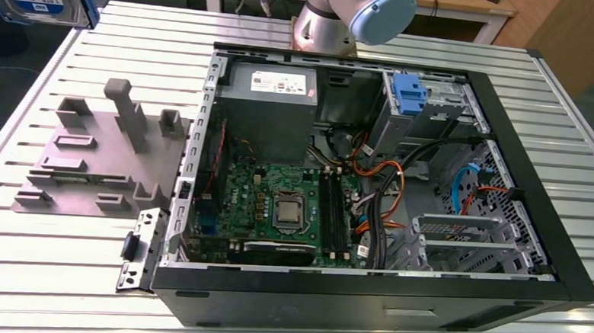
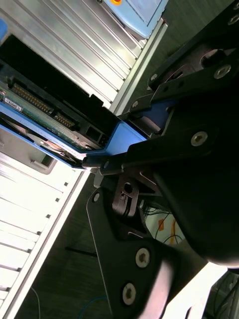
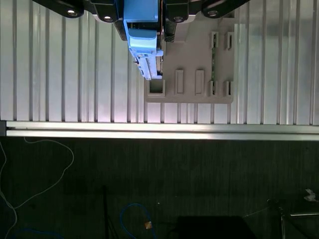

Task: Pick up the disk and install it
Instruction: 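Pick up the disk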

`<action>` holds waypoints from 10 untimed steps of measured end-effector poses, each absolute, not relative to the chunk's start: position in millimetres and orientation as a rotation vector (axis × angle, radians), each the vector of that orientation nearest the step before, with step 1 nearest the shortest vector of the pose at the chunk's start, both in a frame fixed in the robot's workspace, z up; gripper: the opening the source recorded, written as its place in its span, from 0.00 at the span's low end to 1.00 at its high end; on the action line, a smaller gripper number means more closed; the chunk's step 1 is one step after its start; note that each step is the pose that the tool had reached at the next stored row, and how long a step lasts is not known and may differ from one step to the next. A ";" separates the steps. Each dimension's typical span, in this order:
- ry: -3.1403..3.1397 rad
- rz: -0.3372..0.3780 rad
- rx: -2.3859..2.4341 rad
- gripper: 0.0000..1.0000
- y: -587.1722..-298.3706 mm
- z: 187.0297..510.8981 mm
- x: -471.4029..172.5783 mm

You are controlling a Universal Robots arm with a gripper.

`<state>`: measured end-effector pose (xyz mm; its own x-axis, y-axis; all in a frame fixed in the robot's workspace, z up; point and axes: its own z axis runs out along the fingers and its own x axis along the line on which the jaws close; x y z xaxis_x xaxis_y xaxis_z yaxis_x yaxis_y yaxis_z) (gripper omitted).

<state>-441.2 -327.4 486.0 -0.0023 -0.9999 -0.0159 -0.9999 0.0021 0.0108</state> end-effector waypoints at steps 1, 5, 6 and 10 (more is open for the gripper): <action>2.221 0.030 -2.216 0.36 -327.4 486.4 -441.2; 2.221 0.030 -2.216 0.36 -327.4 487.7 -441.2; 2.221 0.030 -2.216 0.36 -327.4 488.1 -441.2; 2.221 0.030 -2.216 0.36 -327.4 489.5 -441.2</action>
<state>-441.2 -327.4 489.5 -0.0023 -0.9999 -0.0160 -0.9999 0.0021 0.0107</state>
